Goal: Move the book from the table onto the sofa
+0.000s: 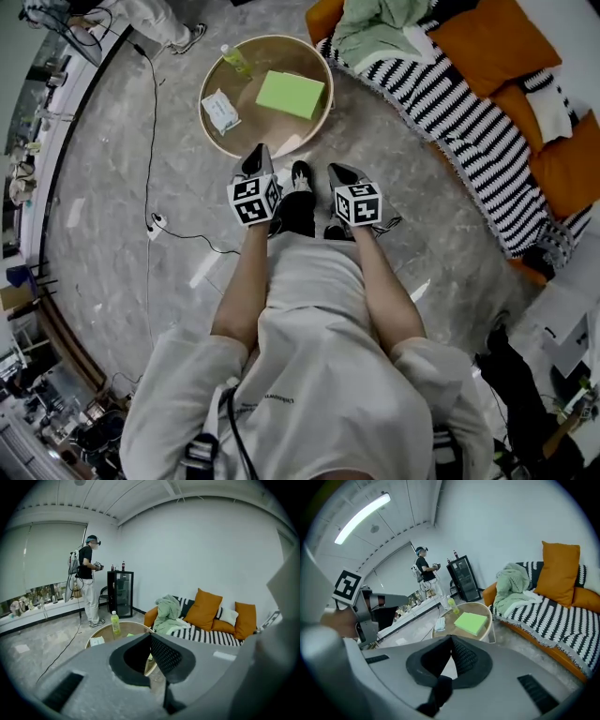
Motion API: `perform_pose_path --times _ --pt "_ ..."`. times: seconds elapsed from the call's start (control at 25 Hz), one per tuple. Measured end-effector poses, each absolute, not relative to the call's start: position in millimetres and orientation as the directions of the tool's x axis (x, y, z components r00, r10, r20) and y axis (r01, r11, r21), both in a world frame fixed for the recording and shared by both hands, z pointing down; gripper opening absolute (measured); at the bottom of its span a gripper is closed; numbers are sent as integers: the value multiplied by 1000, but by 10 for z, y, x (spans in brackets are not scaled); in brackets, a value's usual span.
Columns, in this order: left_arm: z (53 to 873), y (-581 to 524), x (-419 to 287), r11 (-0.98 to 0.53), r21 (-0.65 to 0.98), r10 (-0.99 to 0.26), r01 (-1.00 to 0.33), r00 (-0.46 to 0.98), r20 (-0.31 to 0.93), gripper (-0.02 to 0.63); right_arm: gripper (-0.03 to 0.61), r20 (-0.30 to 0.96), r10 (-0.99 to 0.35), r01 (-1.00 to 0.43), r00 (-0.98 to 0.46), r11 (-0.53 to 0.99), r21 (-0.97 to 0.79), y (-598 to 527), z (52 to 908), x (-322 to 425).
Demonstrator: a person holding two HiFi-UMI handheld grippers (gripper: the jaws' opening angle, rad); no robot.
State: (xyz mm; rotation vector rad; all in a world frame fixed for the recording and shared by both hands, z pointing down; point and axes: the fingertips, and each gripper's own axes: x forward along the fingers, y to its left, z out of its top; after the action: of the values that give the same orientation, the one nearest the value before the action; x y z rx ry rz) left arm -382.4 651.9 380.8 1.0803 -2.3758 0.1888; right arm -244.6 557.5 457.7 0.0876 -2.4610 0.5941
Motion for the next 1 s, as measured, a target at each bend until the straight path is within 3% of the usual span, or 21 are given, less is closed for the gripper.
perform_pose_path --times 0.44,1.0 --pt "3833 6195 -3972 677 134 -681 -723 -547 487 9 6 591 -13 -264 -806 902 -340 5171 4557 -2291" --pt "3982 6336 -4339 740 170 -631 -650 -584 511 9 6 630 75 -164 -773 936 -312 5212 4669 -2675"
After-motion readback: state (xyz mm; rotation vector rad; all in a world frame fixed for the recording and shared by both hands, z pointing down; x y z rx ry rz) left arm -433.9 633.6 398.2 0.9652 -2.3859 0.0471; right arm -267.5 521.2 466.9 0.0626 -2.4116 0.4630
